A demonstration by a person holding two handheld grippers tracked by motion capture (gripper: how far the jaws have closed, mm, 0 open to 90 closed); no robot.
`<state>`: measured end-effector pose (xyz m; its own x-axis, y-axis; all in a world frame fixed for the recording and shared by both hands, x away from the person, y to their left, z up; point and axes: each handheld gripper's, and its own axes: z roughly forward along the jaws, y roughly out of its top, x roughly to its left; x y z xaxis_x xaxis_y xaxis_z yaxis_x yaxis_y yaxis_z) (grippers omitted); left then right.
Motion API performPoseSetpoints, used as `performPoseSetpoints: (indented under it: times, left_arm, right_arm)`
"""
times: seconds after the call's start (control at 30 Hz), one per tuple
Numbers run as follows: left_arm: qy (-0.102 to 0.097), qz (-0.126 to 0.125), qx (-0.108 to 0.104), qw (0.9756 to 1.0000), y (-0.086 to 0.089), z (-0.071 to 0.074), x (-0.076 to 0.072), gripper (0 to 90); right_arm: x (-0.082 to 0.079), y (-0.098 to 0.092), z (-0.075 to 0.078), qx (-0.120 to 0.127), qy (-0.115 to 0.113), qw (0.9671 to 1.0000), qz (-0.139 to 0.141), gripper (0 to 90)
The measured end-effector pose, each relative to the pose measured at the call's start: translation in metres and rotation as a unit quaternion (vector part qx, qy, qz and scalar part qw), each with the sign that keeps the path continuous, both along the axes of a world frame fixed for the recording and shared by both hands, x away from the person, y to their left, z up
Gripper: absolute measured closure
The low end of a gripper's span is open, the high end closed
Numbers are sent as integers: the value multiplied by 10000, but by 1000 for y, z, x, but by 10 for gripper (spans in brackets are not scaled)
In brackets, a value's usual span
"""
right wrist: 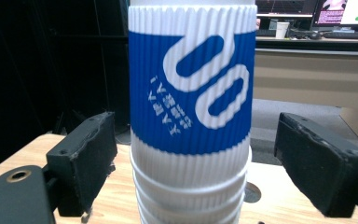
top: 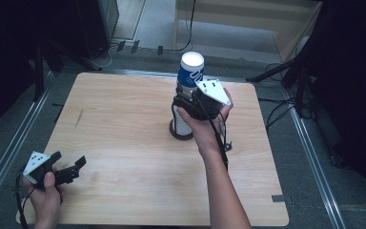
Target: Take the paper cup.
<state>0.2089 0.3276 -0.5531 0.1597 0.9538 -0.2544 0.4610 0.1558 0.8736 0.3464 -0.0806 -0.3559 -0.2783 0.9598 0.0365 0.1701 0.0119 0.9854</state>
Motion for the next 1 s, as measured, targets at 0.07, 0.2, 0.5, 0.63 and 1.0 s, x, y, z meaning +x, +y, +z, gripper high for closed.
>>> performPoseSetpoints:
  times: [0.07,0.2,0.5,0.63,1.0]
  left_arm:
    - [-7,5,-25,10000,0,0,0,0]
    - [0,-19,-28,10000,1,0,0,0]
    - [18,-37,-33,10000,0,0,1,0]
    - [26,-47,-27,10000,0,0,1,0]
    - [10,-58,-66,10000,1,0,1,0]
  right_arm:
    - [4,1,0,-11,2,10000,-24,127]
    - [14,6,0,-27,77,9999,-64,124]
    - [33,17,-3,-141,182,9994,-257,125]
    - [37,19,-3,-125,181,9994,-283,149]
    - [34,18,8,-107,-23,9995,-304,186]
